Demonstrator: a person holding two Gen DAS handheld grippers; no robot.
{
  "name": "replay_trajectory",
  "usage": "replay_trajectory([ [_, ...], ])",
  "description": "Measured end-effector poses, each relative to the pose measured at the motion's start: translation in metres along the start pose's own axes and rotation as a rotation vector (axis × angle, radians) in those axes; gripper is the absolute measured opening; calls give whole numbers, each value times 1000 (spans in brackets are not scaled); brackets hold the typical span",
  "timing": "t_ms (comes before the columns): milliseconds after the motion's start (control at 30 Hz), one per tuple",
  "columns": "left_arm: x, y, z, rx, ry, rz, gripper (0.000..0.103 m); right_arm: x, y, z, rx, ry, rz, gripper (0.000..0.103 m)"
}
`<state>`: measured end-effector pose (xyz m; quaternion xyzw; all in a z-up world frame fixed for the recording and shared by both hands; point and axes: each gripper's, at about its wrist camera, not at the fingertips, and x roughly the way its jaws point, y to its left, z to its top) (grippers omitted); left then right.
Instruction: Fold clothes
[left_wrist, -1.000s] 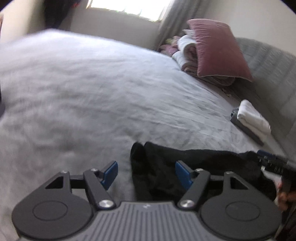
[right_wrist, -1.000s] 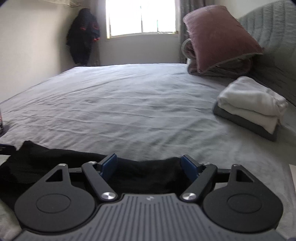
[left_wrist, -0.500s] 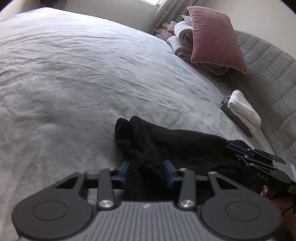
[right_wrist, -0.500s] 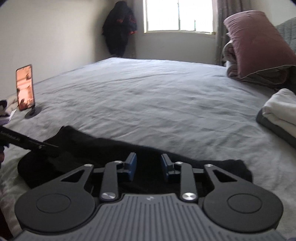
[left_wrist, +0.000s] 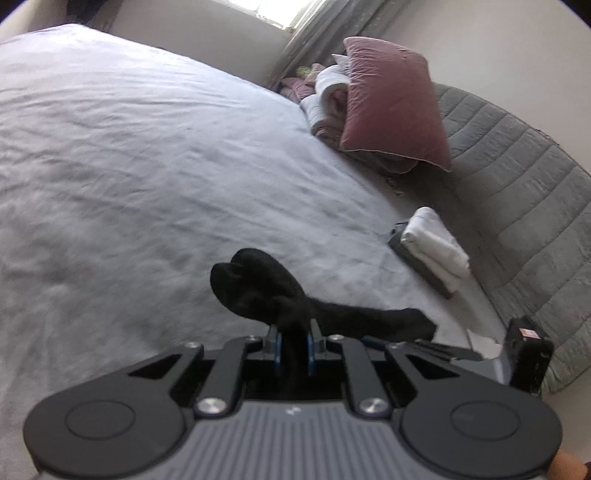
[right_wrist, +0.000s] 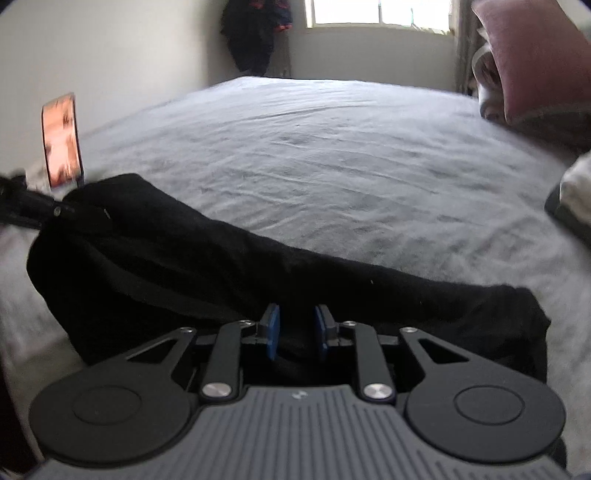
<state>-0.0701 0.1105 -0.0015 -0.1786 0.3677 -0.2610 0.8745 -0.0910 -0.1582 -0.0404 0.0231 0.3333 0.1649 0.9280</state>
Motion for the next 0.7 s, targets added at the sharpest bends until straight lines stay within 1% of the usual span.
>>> replay_trajectory([
  [100, 3, -19, 4, 22, 1, -12, 12, -8, -13, 4, 107, -10, 66, 32],
  [133, 5, -24, 5, 30, 6, -18, 12, -12, -19, 5, 147, -15, 86, 35],
  [167, 9, -30, 5, 36, 12, -22, 12, -15, -24, 6, 187, -21, 106, 41],
  [233, 16, -41, 4, 50, 24, -32, 12, -23, -38, 7, 279, -40, 151, 45],
  [300, 25, -52, 2, 64, 36, -42, 12, -28, -54, 8, 398, -53, 224, 46],
  [367, 36, -59, -2, 72, 44, -56, 12, -31, -71, 7, 528, -67, 297, 50],
  [467, 52, -66, -10, 76, 52, -83, 13, -31, -94, 2, 709, -80, 372, 53],
  [533, 56, -69, -13, 95, 57, -133, 14, -28, -103, -2, 794, -82, 402, 55],
  [600, 59, -72, -16, 113, 63, -184, 20, -25, -110, -6, 866, -79, 428, 59],
  [633, 61, -74, -18, 122, 66, -209, 21, -22, -112, -8, 893, -75, 439, 62],
  [667, 63, -76, -19, 132, 68, -234, 24, -19, -114, -10, 920, -71, 449, 63],
  [700, 64, -77, -21, 141, 71, -260, 30, -16, -115, -12, 940, -65, 460, 63],
])
